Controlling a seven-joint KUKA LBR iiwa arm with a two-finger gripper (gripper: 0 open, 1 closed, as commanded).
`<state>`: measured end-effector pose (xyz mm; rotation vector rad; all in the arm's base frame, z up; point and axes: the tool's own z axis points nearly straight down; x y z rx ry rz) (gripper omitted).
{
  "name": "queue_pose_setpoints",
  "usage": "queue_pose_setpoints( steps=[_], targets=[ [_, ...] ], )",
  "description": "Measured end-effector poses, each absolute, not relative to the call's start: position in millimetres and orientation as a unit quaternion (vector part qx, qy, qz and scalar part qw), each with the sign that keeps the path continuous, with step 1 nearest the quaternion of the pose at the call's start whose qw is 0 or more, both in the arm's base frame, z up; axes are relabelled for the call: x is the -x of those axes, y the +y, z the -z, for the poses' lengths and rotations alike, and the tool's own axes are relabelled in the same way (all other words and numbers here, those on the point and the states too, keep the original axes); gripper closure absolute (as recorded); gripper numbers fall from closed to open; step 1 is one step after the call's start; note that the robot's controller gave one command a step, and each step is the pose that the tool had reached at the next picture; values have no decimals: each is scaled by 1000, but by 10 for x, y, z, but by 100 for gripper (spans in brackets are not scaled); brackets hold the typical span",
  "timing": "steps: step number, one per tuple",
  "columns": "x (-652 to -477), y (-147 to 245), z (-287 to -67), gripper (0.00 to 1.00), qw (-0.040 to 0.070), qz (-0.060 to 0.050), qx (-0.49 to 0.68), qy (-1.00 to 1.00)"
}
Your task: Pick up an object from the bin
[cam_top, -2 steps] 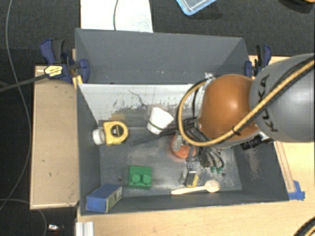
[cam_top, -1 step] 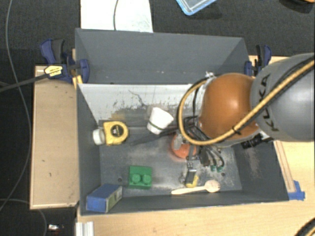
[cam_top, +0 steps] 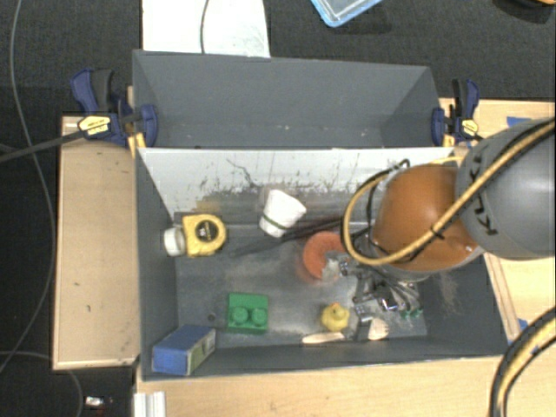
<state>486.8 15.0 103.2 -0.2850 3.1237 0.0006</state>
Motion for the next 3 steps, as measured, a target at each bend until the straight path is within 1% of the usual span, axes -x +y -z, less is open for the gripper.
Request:
queue_pose_setpoints(
  steps=[1,2,3],
  targets=[
    [-4886,-113,-1132,0,6,0,258,966],
    [-4826,-134,-1105,0,3,0,177,984],
    [-4787,28,-782,0,8,1,285,959]
  ],
)
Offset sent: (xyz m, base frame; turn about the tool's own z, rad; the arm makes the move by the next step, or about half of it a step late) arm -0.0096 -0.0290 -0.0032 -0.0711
